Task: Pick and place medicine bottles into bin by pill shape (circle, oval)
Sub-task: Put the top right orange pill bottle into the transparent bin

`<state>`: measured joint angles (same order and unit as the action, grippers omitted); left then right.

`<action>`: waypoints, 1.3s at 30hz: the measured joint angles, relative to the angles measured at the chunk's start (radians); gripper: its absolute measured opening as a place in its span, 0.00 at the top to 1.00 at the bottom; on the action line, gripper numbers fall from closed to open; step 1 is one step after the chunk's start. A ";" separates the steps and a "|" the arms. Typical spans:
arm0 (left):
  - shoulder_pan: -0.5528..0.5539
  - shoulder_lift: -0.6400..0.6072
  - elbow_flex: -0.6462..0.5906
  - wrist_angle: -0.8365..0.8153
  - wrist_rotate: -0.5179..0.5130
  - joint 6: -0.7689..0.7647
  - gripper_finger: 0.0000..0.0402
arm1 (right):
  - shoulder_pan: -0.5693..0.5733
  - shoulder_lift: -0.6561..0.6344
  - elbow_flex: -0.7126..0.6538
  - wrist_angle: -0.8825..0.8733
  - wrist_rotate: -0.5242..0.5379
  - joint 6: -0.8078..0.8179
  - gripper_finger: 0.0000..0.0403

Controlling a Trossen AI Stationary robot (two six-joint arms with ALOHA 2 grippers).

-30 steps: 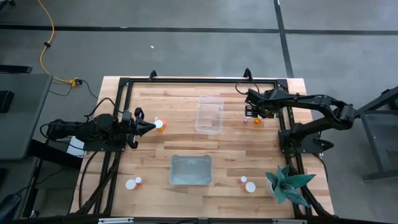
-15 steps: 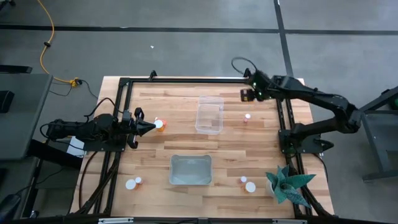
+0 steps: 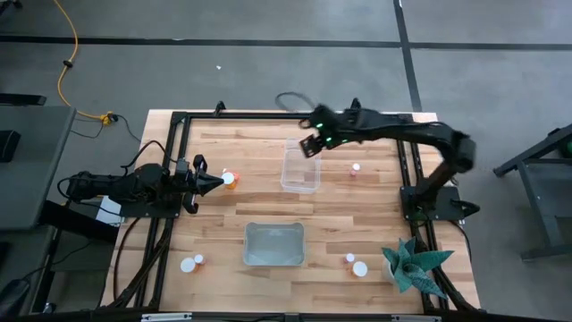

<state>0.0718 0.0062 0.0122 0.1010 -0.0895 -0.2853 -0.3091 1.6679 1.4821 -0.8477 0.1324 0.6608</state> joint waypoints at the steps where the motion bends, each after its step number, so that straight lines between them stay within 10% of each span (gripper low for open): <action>1: 0.000 0.000 0.000 0.000 0.000 0.000 1.00 | 0.003 0.038 0.018 -0.003 -0.004 -0.007 0.52; 13: 0.000 0.000 0.000 0.000 0.000 0.000 1.00 | -0.021 0.332 0.110 -0.068 -0.037 0.022 0.52; 39: 0.000 0.000 0.000 0.000 0.000 0.000 1.00 | -0.058 0.343 0.086 -0.052 0.025 0.063 0.33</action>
<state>0.0719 0.0063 0.0120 0.1013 -0.0895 -0.2853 -0.3672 2.0106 1.5681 -0.9001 0.1570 0.7238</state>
